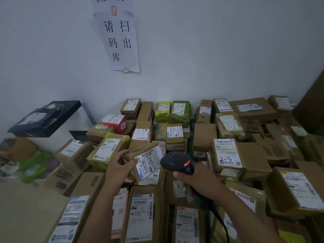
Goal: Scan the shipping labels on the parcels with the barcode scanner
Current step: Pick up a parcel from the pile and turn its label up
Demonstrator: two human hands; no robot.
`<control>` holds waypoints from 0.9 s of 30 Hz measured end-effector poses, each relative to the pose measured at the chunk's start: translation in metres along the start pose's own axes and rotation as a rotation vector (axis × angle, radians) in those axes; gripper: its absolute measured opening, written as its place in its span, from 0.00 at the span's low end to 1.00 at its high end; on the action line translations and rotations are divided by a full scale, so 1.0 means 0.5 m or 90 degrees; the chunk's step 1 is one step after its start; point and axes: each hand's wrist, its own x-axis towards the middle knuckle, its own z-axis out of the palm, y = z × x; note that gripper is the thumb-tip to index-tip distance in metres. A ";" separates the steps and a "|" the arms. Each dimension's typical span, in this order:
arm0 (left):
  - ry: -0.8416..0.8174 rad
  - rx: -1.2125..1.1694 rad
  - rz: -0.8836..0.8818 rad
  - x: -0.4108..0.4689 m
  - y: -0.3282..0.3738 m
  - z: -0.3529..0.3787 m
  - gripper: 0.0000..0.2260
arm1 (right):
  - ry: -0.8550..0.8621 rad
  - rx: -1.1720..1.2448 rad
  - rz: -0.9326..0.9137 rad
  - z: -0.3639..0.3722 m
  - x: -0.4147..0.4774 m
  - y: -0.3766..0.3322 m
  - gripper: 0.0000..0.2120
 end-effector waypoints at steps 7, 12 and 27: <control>0.015 0.011 0.013 0.005 -0.011 -0.012 0.19 | -0.011 0.013 0.023 0.003 -0.002 -0.002 0.17; 0.012 0.005 0.026 0.009 -0.021 -0.016 0.21 | -0.014 0.022 0.027 0.004 -0.002 -0.006 0.17; 0.112 0.030 0.073 0.016 -0.066 0.035 0.25 | 0.044 0.105 0.054 -0.002 0.006 0.007 0.13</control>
